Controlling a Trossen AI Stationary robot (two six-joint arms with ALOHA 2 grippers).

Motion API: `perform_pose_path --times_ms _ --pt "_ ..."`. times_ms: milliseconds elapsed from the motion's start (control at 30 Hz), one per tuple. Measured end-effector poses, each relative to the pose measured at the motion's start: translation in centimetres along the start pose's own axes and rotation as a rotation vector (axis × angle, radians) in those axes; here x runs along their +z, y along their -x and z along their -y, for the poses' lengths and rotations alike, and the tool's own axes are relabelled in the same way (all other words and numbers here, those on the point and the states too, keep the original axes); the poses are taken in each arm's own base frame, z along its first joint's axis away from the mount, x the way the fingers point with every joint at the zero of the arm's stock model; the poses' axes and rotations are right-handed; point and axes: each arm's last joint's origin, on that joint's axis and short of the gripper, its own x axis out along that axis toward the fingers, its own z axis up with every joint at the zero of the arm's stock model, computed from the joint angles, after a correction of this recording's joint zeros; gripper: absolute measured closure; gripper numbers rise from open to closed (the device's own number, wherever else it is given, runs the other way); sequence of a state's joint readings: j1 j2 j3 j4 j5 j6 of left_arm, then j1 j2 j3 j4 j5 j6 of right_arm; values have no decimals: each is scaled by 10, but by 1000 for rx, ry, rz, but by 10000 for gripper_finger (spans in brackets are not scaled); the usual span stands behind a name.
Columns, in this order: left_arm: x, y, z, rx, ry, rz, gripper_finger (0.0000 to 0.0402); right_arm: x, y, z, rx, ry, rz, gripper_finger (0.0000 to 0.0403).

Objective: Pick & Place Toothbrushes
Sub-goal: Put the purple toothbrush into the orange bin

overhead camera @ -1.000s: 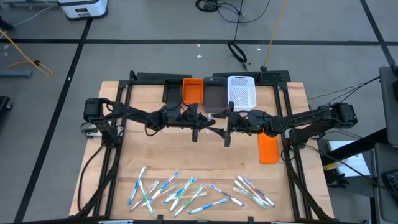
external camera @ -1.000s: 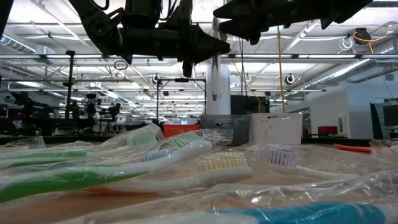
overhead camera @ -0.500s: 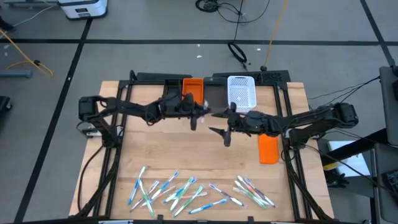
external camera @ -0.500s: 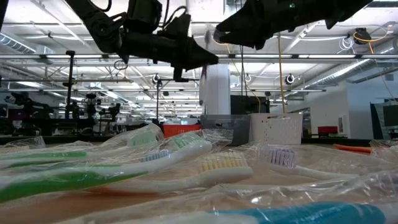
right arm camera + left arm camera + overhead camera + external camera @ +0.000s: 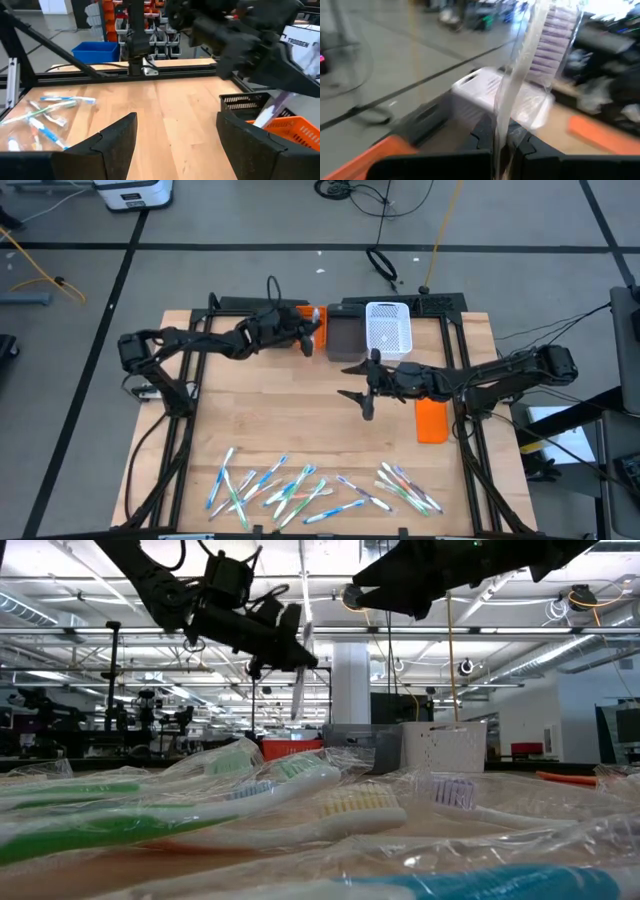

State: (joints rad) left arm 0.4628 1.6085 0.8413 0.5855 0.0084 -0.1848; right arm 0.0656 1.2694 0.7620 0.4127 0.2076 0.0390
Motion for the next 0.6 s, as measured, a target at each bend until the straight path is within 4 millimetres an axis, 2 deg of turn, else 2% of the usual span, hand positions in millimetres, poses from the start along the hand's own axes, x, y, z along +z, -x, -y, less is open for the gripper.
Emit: perform_pose_path --times_ms 200,367,600 --pt "1 1 -25 145 10 -9 396 0 1 -6 20 2 4 141" --pt "4 2 -39 198 1 5 396 1 1 -6 21 1 8 141" --pt "-2 -1 -45 221 4 -12 396 1 1 -6 21 -1 13 142"
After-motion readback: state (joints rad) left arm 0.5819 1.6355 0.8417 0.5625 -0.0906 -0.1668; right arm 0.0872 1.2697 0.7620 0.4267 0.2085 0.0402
